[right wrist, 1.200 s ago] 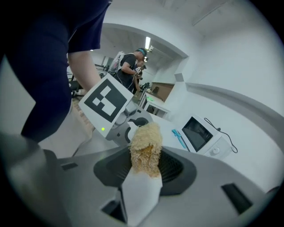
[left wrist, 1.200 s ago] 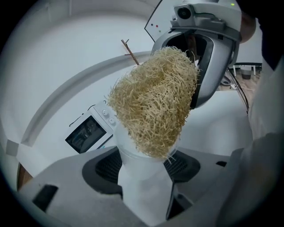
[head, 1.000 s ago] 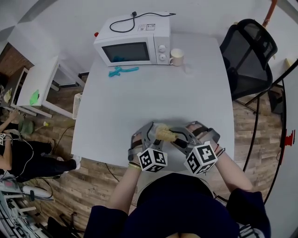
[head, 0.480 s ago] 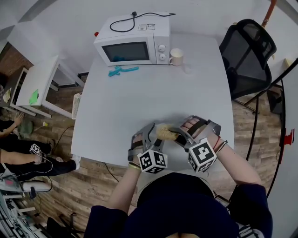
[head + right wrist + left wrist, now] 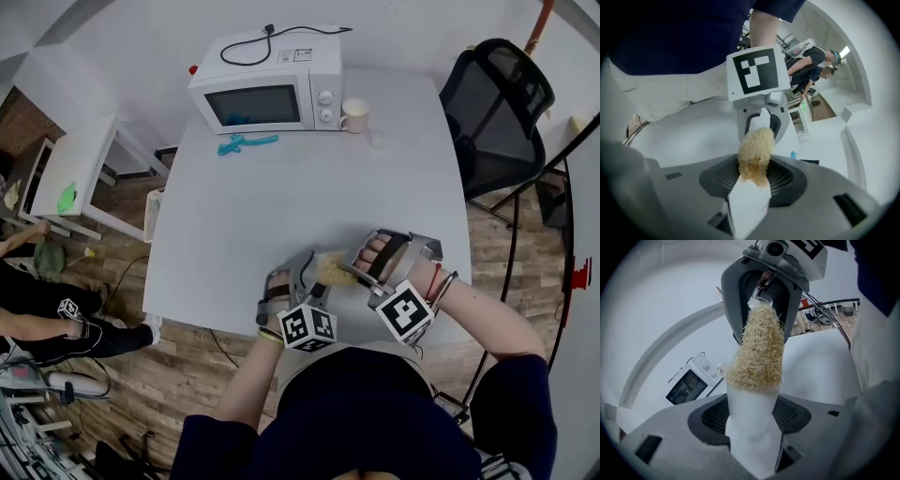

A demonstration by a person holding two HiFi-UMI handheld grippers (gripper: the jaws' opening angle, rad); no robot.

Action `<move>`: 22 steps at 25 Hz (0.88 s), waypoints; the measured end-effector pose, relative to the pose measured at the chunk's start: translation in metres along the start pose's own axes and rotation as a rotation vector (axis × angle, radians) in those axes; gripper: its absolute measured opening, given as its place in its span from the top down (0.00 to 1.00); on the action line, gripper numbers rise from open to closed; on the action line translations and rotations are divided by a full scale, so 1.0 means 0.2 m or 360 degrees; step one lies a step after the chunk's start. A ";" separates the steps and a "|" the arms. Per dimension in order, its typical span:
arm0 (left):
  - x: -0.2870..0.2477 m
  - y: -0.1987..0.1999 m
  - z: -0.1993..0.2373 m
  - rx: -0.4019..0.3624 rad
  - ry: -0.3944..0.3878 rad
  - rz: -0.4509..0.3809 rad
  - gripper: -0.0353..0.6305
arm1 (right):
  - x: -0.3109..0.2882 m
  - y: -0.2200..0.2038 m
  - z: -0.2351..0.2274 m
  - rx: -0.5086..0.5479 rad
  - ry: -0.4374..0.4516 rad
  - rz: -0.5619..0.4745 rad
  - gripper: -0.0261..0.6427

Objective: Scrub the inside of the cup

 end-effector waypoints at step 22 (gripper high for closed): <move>-0.01 0.00 0.04 -0.0107 0.0018 0.0017 0.52 | -0.01 0.09 -0.05 0.0091 -0.0080 -0.0083 0.71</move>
Point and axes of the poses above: the fingertips, and each gripper's own axes: x backward along the fingers, z to its left, y out of its top, the point moved 5 cm from there along x, backward along the fingers, and after that the axes turned 13 degrees about z, right-handed, at the moved point
